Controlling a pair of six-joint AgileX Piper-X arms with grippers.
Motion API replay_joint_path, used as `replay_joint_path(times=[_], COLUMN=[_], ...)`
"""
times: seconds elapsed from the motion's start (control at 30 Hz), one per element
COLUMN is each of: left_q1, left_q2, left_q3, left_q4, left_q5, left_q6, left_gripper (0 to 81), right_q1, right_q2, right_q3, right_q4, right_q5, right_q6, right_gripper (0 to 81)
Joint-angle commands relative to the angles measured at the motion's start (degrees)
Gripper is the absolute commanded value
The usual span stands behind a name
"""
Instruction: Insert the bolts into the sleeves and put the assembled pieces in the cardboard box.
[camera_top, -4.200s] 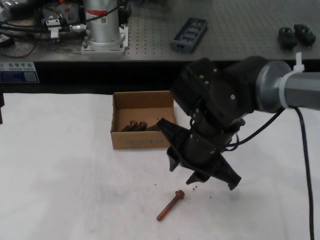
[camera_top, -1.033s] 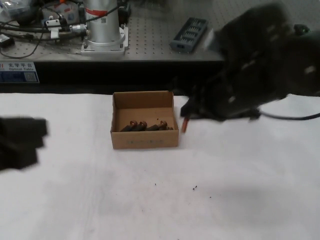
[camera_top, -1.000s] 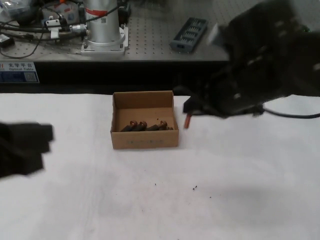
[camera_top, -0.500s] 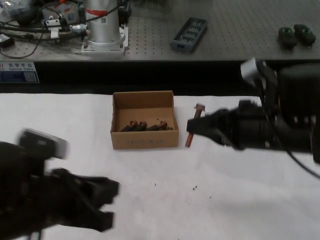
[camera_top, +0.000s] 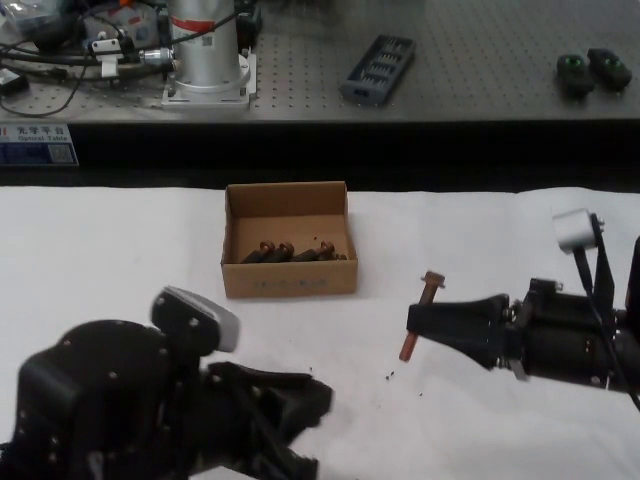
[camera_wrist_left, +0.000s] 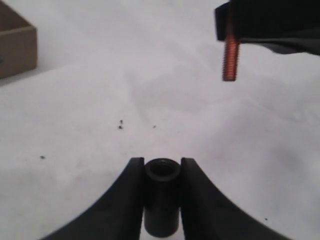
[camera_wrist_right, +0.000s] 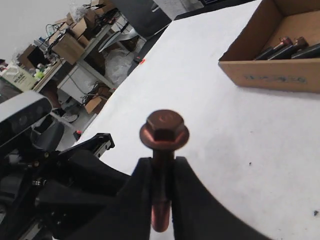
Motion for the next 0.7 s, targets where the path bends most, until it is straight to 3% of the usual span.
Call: replay_joint_path(times=[0.0,0.27,0.67], left_q1=[-3.52,-11.13,-11.6], left_q2=[-0.03,-0.03,-0.03], left_q3=[-0.05,-0.05,-0.05], left_q4=[-2.1,-2.24,-1.78], left_q5=[-0.12,-3.18,-5.77], left_q6=[-1.03,-1.01,0.83], left_gripper=[6.9,6.9,6.9], right_q1=[-0.41,-0.25,-0.25], right_q2=[-1.02,-1.6,-1.75], right_q3=[0.02,0.61,0.61], right_q4=[-1.24,-1.31,-1.27], right_q5=[-0.64,-3.31,-7.95], right_q6=[-0.75,-0.74,-0.04], right_gripper=[4.3,4.3,4.3])
